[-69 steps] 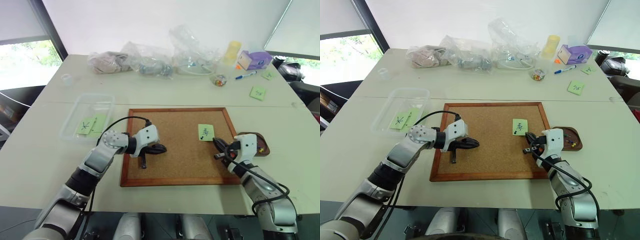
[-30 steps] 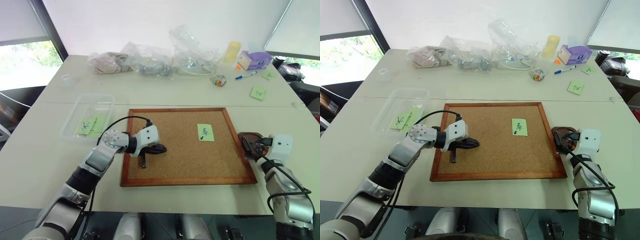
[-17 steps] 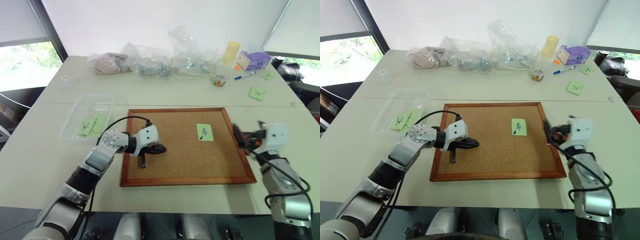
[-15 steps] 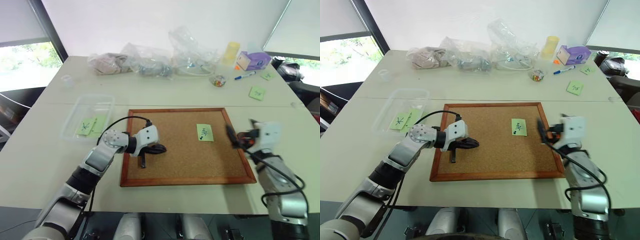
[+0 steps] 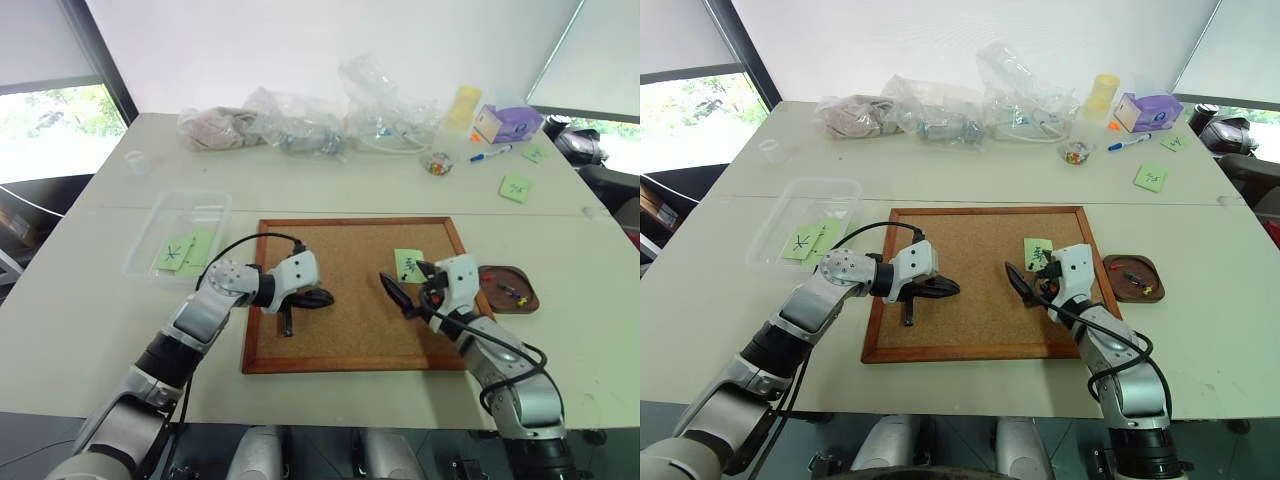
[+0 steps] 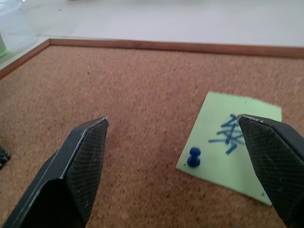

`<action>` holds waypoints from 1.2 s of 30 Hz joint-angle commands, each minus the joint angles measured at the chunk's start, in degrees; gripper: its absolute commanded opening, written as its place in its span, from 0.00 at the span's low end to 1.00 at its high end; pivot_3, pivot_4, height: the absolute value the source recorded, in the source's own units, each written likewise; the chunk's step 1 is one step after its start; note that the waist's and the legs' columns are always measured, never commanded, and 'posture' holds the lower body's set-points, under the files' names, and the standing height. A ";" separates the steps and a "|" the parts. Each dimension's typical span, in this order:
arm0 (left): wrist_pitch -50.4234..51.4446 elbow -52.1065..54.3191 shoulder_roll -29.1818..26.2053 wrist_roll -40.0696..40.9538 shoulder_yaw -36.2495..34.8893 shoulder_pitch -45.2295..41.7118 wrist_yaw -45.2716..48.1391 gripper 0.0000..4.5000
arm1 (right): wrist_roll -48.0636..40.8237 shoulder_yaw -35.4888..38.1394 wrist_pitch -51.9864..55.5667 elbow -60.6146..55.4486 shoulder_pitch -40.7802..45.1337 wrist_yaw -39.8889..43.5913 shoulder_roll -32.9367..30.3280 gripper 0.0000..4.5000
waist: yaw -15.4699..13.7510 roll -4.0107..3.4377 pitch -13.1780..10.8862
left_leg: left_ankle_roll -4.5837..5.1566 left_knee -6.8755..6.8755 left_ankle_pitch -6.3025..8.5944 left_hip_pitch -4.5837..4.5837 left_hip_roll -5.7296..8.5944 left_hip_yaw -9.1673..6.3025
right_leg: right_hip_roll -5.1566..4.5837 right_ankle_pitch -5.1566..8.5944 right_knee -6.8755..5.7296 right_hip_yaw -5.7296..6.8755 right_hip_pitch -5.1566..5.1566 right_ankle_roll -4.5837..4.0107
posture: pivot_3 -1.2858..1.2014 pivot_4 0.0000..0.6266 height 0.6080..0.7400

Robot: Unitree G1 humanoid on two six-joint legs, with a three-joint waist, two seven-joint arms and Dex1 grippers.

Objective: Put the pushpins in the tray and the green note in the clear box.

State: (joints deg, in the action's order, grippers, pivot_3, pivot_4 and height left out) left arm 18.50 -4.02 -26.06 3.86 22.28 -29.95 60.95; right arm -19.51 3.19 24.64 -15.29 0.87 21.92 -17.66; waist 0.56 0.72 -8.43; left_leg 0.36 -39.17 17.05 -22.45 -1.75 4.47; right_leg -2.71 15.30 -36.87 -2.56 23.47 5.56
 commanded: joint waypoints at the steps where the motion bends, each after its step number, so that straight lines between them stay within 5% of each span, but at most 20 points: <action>1: 0.80 -0.74 -0.10 -1.82 0.86 0.54 -1.31 0.00 | -0.87 0.30 0.08 -0.56 0.26 0.63 0.29 0.99 | 0.01 0.00 0.00 | 0.00 0.00 0.00 0.00 0.00 0.00 | -0.01 0.00 0.00 0.00 0.00 0.00 | 0.52 0.24 0.98; 5: 0.73 -0.73 -0.04 -1.87 0.86 0.57 -1.37 0.00 | -0.52 0.60 -0.35 0.21 0.43 0.72 0.60 0.80 | 0.00 0.00 0.00 | 0.00 0.00 0.00 0.00 0.00 0.00 | -0.02 0.00 0.00 0.00 0.00 0.00 | 0.52 0.24 0.98; 12: 0.72 -0.63 -0.06 -1.91 0.87 0.59 -1.34 0.00 | -0.32 0.69 -0.40 0.68 0.47 0.74 0.77 0.02 | 0.02 0.00 0.00 | 0.00 0.01 0.01 0.00 0.00 0.00 | -0.04 0.01 0.01 0.00 0.00 -0.01 | 0.52 0.24 0.98; 36: 2.27 -2.09 0.94 0.57 -0.73 1.01 -0.45 0.00 | 1.17 4.61 -8.18 -4.63 0.74 -1.31 0.14 0.01 | 0.04 -0.02 -0.02 | -0.01 0.04 0.01 -0.01 -0.01 -0.02 | -0.29 0.02 0.08 -0.02 0.01 -0.05 | 0.52 0.24 0.98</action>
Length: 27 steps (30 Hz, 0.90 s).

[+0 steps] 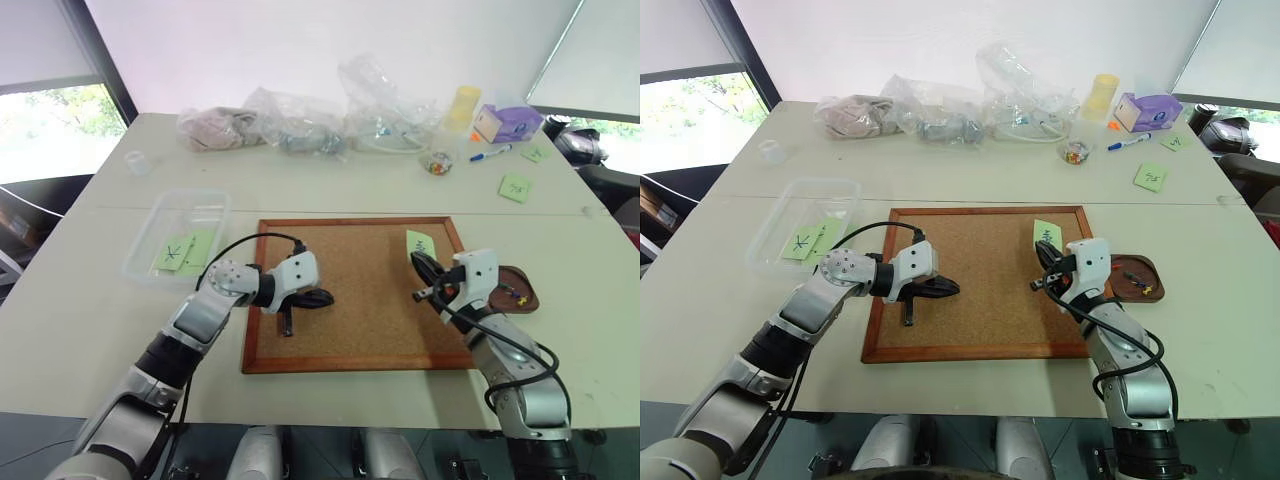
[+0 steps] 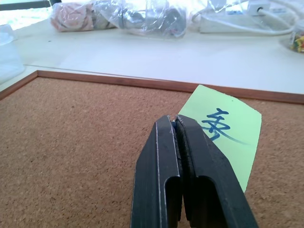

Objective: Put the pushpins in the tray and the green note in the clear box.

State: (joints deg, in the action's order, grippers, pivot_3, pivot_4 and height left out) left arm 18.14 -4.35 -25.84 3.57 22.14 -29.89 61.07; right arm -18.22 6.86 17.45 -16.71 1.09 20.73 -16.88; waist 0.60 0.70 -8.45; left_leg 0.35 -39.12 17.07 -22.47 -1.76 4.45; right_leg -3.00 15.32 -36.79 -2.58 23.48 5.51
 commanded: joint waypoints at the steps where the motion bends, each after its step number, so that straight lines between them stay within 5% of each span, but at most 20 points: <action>1: 3.27 -1.56 1.09 1.80 -1.30 0.84 -0.54 0.00 | -0.08 0.97 -0.95 -3.33 0.51 -0.15 -0.68 0.01 | 0.00 0.00 0.00 | 0.00 0.00 0.00 0.00 0.00 0.00 | -0.02 0.00 0.00 0.01 0.00 -0.01 | 0.52 0.24 0.98; 2: 5.39 -1.02 2.19 4.36 -3.27 0.28 -0.69 0.00 | -0.03 1.06 -0.88 -3.63 0.47 -0.24 -0.75 0.01 | -0.04 0.00 -0.01 | 0.00 0.00 0.00 0.00 0.00 0.00 | -0.03 0.00 0.00 0.02 0.00 -0.01 | 0.52 0.24 0.98; 5: 19.45 -0.78 7.61 18.65 -14.50 -6.07 -2.30 0.21 | 0.25 1.25 -0.33 -5.57 0.24 -0.41 -1.46 0.00 | -0.13 0.10 -0.18 | 0.00 0.00 0.00 -0.07 0.01 -0.01 | -0.11 0.01 0.00 0.08 0.04 -0.01 | 0.52 0.24 0.98; 13: 34.18 -9.37 15.70 31.83 -26.92 -19.80 -9.79 0.99 | 0.55 1.12 2.32 -12.20 0.77 -0.48 -4.47 0.00 | 0.38 0.37 -0.37 | 0.08 0.00 -0.02 -0.94 0.05 -0.07 | 0.31 -0.12 -0.10 0.15 0.97 0.48 | 0.52 0.24 0.98; 19: 40.37 -25.24 22.52 31.86 -28.58 -29.36 -18.03 0.99 | 1.99 0.29 4.10 -17.01 1.94 -0.36 -7.30 0.00 | 0.02 0.56 -0.52 | 0.07 -0.04 -0.02 -0.97 0.19 -0.10 | 0.36 -0.10 -0.12 0.11 0.97 0.49 | 0.52 0.24 0.98; 27: 35.21 -39.60 27.52 31.61 -32.09 -37.61 -18.53 0.99 | 3.49 -1.76 6.68 -21.89 2.01 -0.86 -7.95 0.00 | 0.14 0.62 -0.57 | 0.07 0.01 -0.02 -0.96 0.24 -0.10 | 0.39 -0.10 -0.10 0.09 0.99 0.49 | 0.52 0.24 0.98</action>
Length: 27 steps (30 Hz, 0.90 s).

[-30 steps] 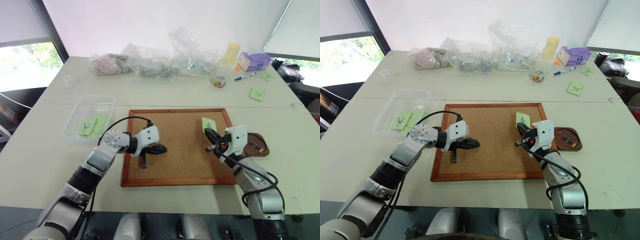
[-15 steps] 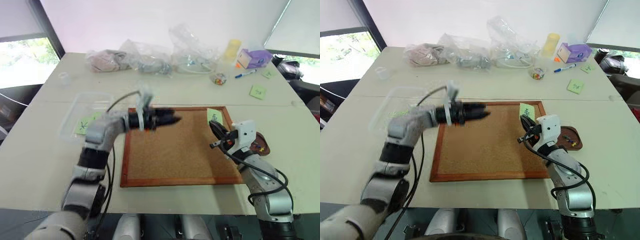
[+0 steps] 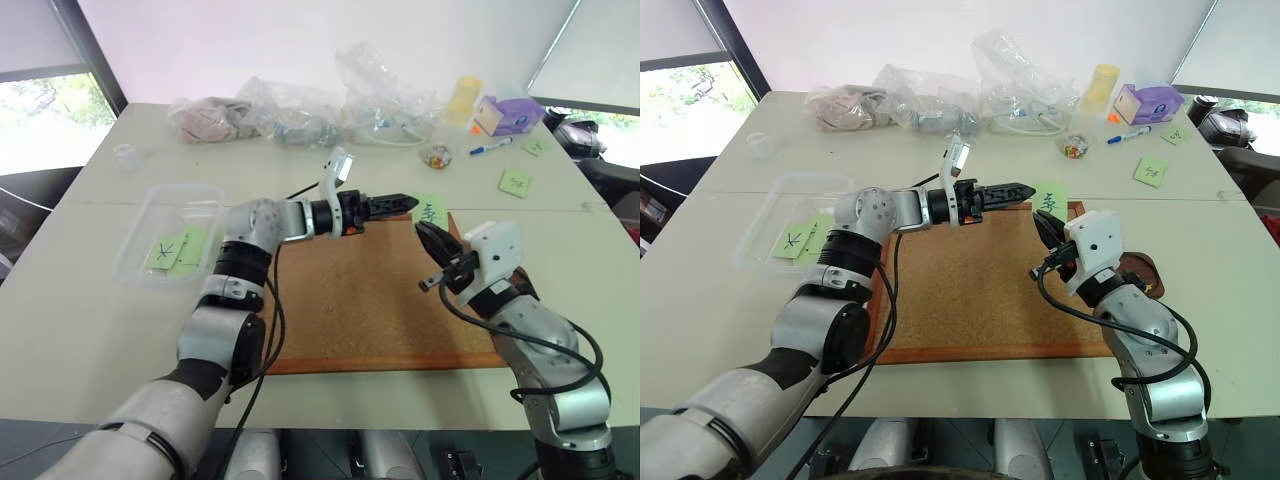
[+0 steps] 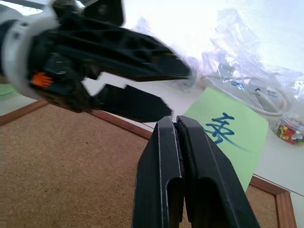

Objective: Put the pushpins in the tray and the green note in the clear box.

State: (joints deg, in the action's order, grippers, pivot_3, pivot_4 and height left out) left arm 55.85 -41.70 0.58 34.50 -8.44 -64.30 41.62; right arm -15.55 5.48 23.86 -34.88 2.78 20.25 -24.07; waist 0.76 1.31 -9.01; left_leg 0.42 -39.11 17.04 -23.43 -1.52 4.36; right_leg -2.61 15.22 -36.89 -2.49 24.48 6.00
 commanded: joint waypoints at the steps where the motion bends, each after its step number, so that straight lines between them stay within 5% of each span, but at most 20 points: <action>1: -2.99 -3.22 1.40 0.50 -1.62 -3.69 1.10 0.99 | 1.03 -0.58 0.42 -4.03 0.21 -0.43 -0.76 0.00 | -0.06 0.00 -0.01 | 0.00 0.00 0.00 0.00 0.00 0.00 | 0.00 0.00 -0.01 0.00 0.00 0.00 | 0.52 0.24 0.98; 6: -5.46 -7.27 3.04 -0.61 -1.00 -5.57 2.68 0.99 | 2.14 -1.79 1.66 -6.47 -0.36 -0.91 -0.48 0.00 | -0.06 0.01 -0.01 | 0.00 -0.02 0.00 -0.01 0.03 0.04 | -0.04 0.00 0.00 -0.02 0.00 0.00 | 0.52 0.24 0.98; 16: -6.12 -8.54 3.20 -3.60 1.13 -6.09 4.91 0.02 | 4.41 -3.34 2.38 -8.11 -1.48 -0.62 -1.06 0.00 | -0.06 0.01 -0.02 | 0.00 -0.02 0.00 -0.01 0.03 0.03 | -0.03 0.00 -0.01 -0.02 0.00 0.00 | 0.52 0.24 0.98; 27: -20.93 -7.30 1.52 -17.64 13.67 -0.54 8.09 0.02 | 5.29 -4.00 4.85 -10.41 -0.51 -1.89 -0.79 0.00 | -0.09 0.00 -0.01 | -0.01 -0.03 0.00 0.00 0.03 0.04 | -0.04 0.00 -0.01 -0.03 0.00 -0.01 | 0.52 0.24 0.98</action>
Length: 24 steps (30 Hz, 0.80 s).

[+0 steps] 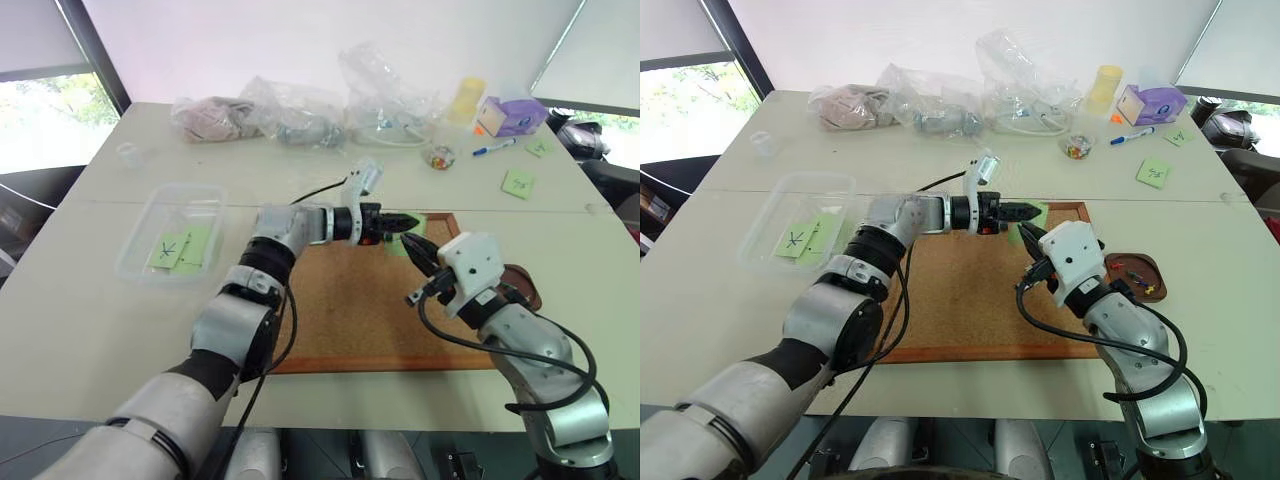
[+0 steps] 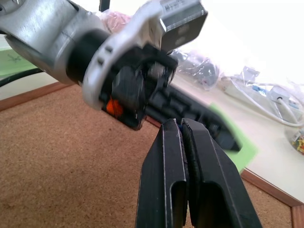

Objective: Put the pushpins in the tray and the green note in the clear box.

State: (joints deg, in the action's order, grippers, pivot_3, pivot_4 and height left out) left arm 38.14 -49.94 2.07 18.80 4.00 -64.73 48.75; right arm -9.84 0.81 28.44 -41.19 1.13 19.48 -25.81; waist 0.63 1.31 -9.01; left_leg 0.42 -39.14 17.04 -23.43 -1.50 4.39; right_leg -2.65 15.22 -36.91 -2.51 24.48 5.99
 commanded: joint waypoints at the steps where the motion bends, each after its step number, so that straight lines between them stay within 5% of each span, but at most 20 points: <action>1: -3.25 1.00 0.01 -1.96 0.97 0.15 1.11 0.02 | -0.66 1.07 0.26 -4.55 1.21 -2.06 1.99 0.00 | 0.03 0.01 -0.01 | 0.00 0.00 0.00 0.00 -0.01 0.00 | 0.00 0.00 -0.01 0.00 0.01 0.00 | 0.52 0.24 0.98; 8: 4.65 5.59 -1.09 3.77 -4.90 0.92 2.39 0.02 | -8.87 14.81 3.49 -3.11 1.77 -11.41 13.17 0.00 | -0.08 0.01 -0.01 | 0.00 -0.04 0.00 -0.05 -0.11 -0.02 | -0.03 0.00 -0.04 0.01 0.01 0.01 | 0.52 0.24 0.98; 11: 10.39 18.73 -4.07 6.98 -3.46 6.52 5.67 0.02 | -6.50 24.01 8.17 4.87 -0.94 -15.03 10.59 0.00 | 0.01 -0.02 0.01 | 0.00 -0.04 0.00 -0.05 -0.11 0.00 | -0.06 -0.01 -0.04 0.00 0.00 0.01 | 0.52 0.24 0.98; 16: 14.80 35.09 -6.44 9.73 -0.38 14.89 6.01 0.02 | -6.91 28.10 11.27 12.37 -2.75 -14.98 7.52 0.00 | 0.15 -0.15 0.03 | -0.02 -0.01 -0.01 0.01 -0.16 0.02 | -0.06 0.00 -0.10 -0.05 0.00 0.00 | 0.52 0.24 0.98; 24: 16.60 40.31 -5.62 11.58 -0.18 18.46 2.43 0.02 | -8.86 28.87 16.05 16.68 -1.23 -14.46 6.22 0.00 | 0.18 -0.25 0.09 | -0.11 -0.02 -0.06 0.10 -0.16 0.02 | 0.03 -0.01 -0.22 -0.12 -0.02 -0.01 | 0.52 0.24 0.98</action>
State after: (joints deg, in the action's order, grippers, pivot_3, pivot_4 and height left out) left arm 54.89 -11.76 -3.68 29.35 3.61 -46.80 51.61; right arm -18.47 28.68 44.61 -24.30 -0.95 4.99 -18.63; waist 0.82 1.06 -8.92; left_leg 0.31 -39.15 16.98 -23.33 -1.65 4.41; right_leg -2.62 15.21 -37.12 -2.64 24.46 5.98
